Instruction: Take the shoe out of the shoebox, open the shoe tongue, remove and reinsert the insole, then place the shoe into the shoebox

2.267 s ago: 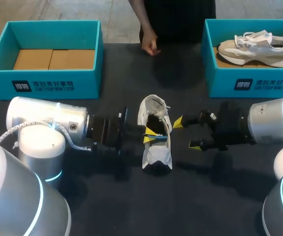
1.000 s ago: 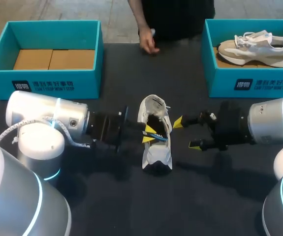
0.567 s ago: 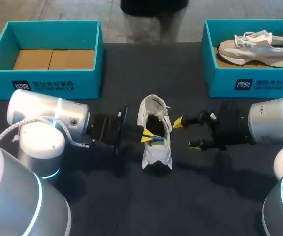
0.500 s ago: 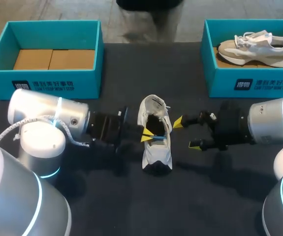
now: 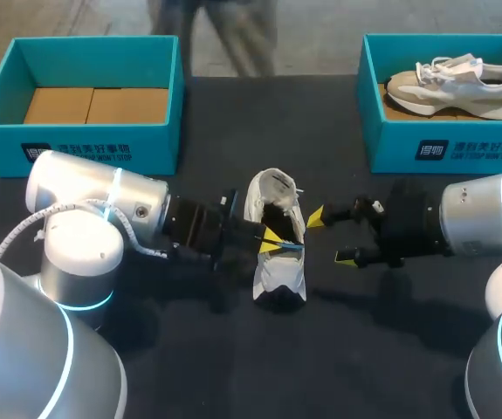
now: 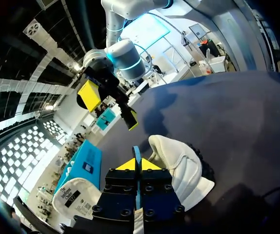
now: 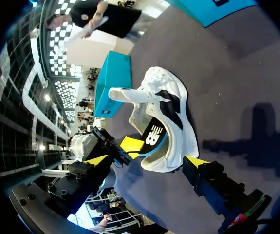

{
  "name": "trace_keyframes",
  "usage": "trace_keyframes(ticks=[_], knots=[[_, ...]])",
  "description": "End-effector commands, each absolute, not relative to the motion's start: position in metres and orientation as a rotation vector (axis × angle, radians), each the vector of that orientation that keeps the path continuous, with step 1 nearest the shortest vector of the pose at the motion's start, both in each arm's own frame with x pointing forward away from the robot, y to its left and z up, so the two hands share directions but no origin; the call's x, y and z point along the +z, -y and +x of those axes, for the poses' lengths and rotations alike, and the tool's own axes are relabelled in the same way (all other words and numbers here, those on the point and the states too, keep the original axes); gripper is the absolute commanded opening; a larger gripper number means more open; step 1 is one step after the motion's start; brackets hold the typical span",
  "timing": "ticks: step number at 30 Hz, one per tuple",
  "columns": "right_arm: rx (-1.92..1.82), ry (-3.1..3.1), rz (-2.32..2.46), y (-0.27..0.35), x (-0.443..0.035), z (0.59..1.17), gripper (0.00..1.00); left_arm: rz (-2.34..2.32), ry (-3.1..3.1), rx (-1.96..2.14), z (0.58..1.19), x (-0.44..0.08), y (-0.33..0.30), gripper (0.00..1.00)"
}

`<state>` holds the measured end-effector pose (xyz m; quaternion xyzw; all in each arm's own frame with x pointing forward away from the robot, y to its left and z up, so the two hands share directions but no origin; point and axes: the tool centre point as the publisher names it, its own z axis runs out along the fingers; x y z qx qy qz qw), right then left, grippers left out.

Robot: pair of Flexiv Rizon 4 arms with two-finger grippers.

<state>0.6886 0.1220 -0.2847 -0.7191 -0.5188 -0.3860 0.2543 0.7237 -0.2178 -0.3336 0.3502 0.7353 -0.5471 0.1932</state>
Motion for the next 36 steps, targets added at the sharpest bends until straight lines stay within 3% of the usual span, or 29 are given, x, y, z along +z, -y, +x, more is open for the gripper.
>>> trace_keyframes(ticks=[1,5,6,8,9,10,12,24,25,26,27,29,31,36], knots=[[-1.045,1.411,-1.959,-0.124,-0.284,0.688,1.00,0.991,-2.076,-1.530,0.724,-0.333,0.218,0.00],[-1.045,1.411,-1.959,-0.124,-0.284,0.688,1.00,0.995,-2.101,-1.527,0.720,-0.335,0.214,0.00],[-1.045,1.411,-1.959,-0.124,-0.284,0.688,1.00,1.001,-2.109,-1.531,0.717,-0.335,0.212,0.07],[-1.045,1.411,-1.959,-0.124,-0.284,0.688,1.00,1.005,-2.122,-1.527,0.714,-0.336,0.210,0.41],[-1.045,1.411,-1.959,-0.124,-0.284,0.688,1.00,1.005,-2.124,-1.526,0.713,-0.336,0.209,0.46],[-1.045,1.411,-1.959,-0.124,-0.284,0.688,1.00,1.008,-2.125,-1.524,0.712,-0.332,0.207,0.94],[-1.045,1.411,-1.959,-0.124,-0.284,0.688,1.00,1.019,-2.118,-1.509,0.712,-0.328,0.206,0.97],[-1.045,1.411,-1.959,-0.124,-0.284,0.688,1.00,1.042,-2.084,-1.459,0.723,-0.296,0.192,0.78],[-1.045,1.411,-1.959,-0.124,-0.284,0.688,1.00,1.073,-2.092,-1.438,0.724,-0.289,0.189,0.69],[-1.045,1.411,-1.959,-0.124,-0.284,0.688,1.00,1.074,-2.092,-1.439,0.725,-0.287,0.188,0.54],[-1.045,1.411,-1.959,-0.124,-0.284,0.688,1.00,1.085,-2.093,-1.437,0.726,-0.285,0.188,0.47],[-1.045,1.411,-1.959,-0.124,-0.284,0.688,1.00,1.166,-2.106,-1.417,0.733,-0.273,0.183,0.14],[-1.045,1.411,-1.959,-0.124,-0.284,0.688,1.00,1.252,-2.123,-1.385,0.739,-0.266,0.180,0.00],[-1.045,1.411,-1.959,-0.124,-0.284,0.688,1.00,1.456,-2.135,-1.313,0.748,-0.252,0.178,0.00]])
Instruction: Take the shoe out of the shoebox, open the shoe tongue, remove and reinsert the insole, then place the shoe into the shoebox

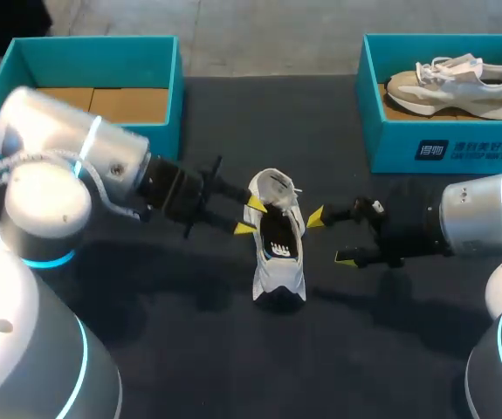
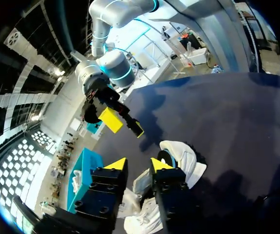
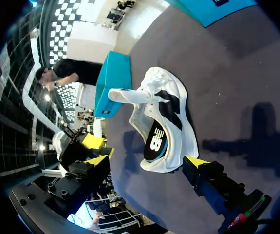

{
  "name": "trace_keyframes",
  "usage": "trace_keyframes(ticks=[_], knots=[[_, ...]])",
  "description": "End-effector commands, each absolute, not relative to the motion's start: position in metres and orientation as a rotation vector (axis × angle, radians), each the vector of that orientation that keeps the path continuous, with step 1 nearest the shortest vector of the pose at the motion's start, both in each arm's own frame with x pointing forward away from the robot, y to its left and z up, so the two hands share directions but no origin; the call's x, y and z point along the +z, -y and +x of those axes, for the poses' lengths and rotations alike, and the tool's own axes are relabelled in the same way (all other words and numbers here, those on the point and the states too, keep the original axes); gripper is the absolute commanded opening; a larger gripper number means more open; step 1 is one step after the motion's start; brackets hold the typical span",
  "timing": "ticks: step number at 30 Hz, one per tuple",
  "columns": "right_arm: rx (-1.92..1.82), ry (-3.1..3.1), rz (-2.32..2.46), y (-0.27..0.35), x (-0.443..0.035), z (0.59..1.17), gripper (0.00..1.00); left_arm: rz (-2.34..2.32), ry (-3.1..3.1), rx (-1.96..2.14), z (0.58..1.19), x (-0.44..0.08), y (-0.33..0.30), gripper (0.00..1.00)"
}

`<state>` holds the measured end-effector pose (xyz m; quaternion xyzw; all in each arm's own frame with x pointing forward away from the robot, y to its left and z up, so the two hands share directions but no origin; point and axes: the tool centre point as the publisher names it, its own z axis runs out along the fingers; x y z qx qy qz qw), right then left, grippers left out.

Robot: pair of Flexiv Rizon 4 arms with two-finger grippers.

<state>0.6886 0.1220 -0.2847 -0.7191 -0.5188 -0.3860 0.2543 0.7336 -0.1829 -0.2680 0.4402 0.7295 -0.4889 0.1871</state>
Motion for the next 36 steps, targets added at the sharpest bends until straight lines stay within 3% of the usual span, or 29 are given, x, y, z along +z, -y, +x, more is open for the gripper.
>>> trace_keyframes(ticks=[1,15,36], knots=[[-1.045,1.411,-1.959,-0.124,-0.284,0.688,1.00,1.530,-2.129,-1.284,0.750,-0.249,0.179,0.00],[-1.045,1.411,-1.959,-0.124,-0.284,0.688,1.00,1.989,-2.137,-1.168,0.752,-0.256,0.189,0.00],[-1.040,1.422,-1.968,-0.121,-0.282,0.686,1.00,2.096,-2.168,-1.067,0.753,-0.264,0.198,0.00]])
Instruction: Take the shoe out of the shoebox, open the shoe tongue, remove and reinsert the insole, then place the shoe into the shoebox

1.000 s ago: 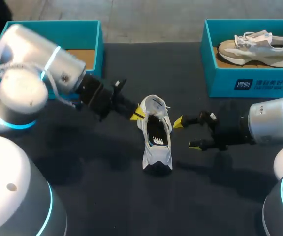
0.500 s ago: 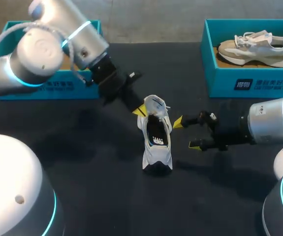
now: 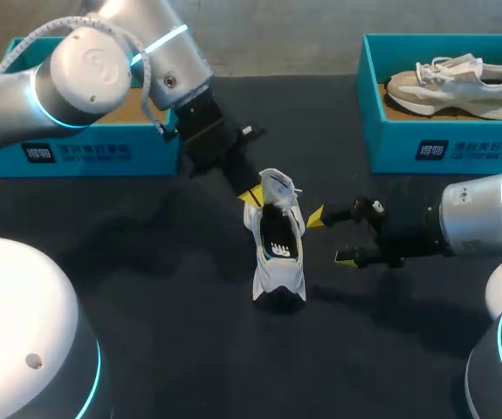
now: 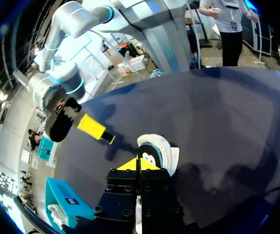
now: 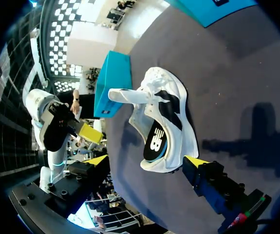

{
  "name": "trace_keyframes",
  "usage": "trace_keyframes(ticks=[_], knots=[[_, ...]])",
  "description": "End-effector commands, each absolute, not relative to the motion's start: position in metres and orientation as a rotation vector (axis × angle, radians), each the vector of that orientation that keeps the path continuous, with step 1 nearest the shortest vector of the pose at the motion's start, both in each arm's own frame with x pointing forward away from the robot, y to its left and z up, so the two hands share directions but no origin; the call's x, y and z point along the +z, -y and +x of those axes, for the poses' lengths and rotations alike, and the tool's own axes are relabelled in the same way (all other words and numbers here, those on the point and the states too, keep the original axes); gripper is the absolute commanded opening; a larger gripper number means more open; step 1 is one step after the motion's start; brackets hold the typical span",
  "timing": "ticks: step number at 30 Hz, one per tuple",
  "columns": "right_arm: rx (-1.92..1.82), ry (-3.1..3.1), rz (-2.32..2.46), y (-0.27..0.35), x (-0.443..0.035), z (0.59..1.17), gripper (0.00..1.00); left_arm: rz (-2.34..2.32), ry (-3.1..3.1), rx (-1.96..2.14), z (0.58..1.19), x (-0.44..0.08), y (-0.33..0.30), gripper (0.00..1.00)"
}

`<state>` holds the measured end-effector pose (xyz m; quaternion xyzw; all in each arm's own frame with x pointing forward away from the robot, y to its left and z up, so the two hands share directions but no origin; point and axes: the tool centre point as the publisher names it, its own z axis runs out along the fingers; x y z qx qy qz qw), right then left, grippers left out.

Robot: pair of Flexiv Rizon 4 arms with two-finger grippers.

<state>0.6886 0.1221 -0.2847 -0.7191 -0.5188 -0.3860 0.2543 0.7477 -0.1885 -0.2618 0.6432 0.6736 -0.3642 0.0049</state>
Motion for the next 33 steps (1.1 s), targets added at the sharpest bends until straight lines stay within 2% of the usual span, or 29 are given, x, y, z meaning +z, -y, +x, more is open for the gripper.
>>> trace_keyframes(ticks=[1,18,33], knots=[[-1.040,1.422,-1.967,-0.121,-0.282,0.686,1.00,2.095,-2.165,-1.078,0.753,-0.264,0.198,0.00],[-0.975,1.506,-2.065,-0.073,-0.237,0.647,1.00,2.295,-2.224,-0.900,0.762,-0.294,0.204,0.00],[-1.001,1.495,-2.106,-0.052,-0.223,0.626,1.00,2.256,-2.377,-0.670,0.760,-0.322,0.216,0.00]])
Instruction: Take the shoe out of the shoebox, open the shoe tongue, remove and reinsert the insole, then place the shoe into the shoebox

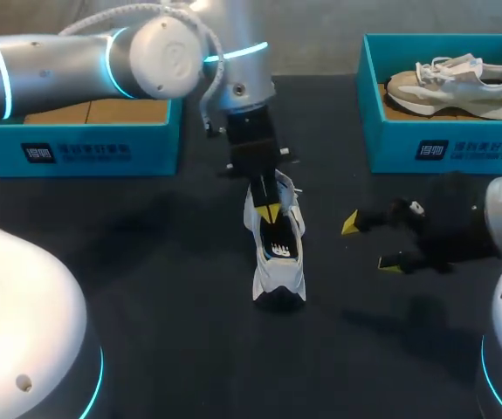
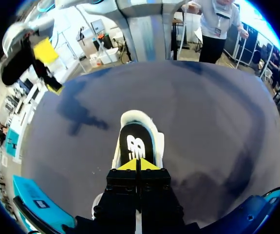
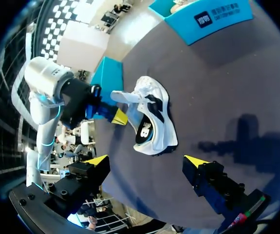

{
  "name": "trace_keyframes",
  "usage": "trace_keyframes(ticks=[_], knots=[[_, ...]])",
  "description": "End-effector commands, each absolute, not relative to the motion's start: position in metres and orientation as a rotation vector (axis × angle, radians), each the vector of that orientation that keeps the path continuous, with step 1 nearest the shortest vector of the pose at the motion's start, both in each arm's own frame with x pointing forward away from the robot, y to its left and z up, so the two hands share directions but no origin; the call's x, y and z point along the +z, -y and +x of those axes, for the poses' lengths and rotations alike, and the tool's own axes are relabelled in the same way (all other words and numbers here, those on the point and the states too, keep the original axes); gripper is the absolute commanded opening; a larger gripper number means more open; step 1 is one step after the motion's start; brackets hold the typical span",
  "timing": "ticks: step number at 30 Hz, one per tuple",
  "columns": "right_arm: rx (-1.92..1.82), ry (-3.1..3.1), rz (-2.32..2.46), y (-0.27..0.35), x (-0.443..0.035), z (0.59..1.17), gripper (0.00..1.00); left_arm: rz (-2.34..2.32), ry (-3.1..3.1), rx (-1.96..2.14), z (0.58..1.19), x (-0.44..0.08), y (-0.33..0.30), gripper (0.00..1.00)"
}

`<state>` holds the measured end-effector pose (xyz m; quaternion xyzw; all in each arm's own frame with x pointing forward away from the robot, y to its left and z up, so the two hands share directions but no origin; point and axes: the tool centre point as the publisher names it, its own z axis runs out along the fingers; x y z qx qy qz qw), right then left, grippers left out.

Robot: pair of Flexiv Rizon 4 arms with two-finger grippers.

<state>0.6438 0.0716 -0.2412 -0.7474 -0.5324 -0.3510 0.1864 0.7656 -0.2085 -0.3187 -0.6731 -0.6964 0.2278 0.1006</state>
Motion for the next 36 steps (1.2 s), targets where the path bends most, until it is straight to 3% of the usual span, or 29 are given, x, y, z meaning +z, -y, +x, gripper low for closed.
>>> trace_keyframes(ticks=[1,36], knots=[[-1.004,1.493,-2.109,-0.052,-0.224,0.626,1.00,-1.983,2.087,0.581,0.760,-0.324,0.217,0.00],[-1.008,1.489,-2.112,-0.051,-0.224,0.625,1.00,-2.009,2.090,0.460,0.755,-0.382,0.220,0.00]])
